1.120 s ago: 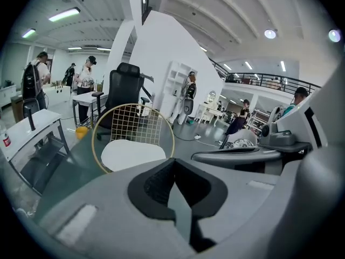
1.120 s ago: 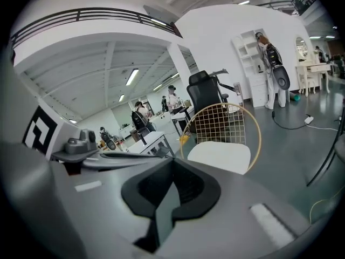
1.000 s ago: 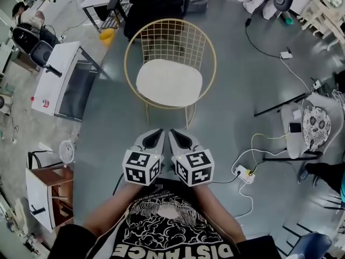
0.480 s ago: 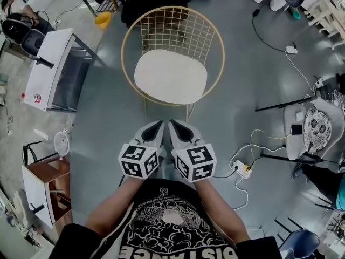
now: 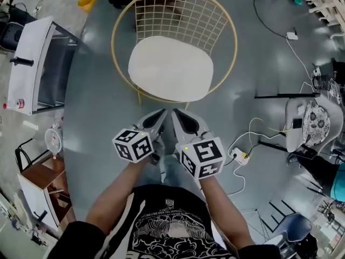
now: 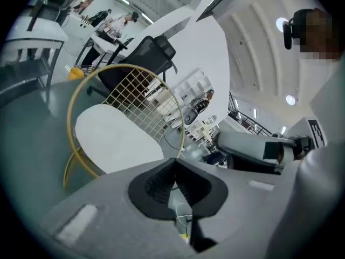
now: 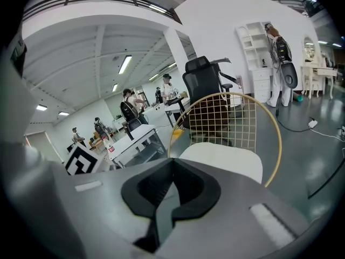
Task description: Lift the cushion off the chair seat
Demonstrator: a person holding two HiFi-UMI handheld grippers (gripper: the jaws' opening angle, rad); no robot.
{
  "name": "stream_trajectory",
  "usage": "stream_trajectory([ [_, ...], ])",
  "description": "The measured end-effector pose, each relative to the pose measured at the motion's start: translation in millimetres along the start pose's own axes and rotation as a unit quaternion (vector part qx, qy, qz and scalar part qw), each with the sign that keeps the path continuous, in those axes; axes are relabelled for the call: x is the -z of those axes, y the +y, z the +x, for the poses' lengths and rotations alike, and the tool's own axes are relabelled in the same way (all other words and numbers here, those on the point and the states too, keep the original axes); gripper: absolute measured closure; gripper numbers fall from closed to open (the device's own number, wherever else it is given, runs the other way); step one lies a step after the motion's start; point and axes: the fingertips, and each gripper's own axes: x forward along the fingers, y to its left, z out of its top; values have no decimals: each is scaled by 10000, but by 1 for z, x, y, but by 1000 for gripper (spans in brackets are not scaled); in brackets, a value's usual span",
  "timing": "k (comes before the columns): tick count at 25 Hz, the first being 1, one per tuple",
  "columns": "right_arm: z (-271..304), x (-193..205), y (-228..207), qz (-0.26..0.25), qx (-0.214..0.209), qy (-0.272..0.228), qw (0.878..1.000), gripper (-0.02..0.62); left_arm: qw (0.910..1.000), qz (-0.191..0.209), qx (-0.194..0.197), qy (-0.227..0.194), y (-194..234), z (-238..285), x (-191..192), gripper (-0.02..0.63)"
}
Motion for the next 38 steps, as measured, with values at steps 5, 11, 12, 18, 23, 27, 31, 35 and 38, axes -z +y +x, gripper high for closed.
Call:
stream_trajectory([
  [5,23,4,-6,37,210,185,9996,595,9982,-511,185,251,36,19,13,607],
  [11,42,6,-9,-143,319,307,9989,595,9936,-1089,160,261,84,41,28,578],
  [12,44,6,-10,-185,317,306,9989,595,9926,-1175,155,273,89,44,32,569],
  [18,52,18,-20,-221,281,391,9986,595,9859,-1650,123,253,117,62,54,501],
  [23,54,24,-37,-208,384,388,9983,595,9825,-1848,53,242,137,72,67,466],
  [27,58,25,-50,-185,411,402,9982,595,9776,-2095,-13,210,151,79,76,419],
  [31,63,30,-57,-190,351,483,9980,595,9738,-2273,-5,106,161,88,81,388],
  [35,65,34,-62,-165,330,548,9978,595,9649,-2626,17,40,166,96,84,374],
  [38,62,38,-65,-145,336,583,9976,595,9620,-2732,16,-33,169,100,84,374],
])
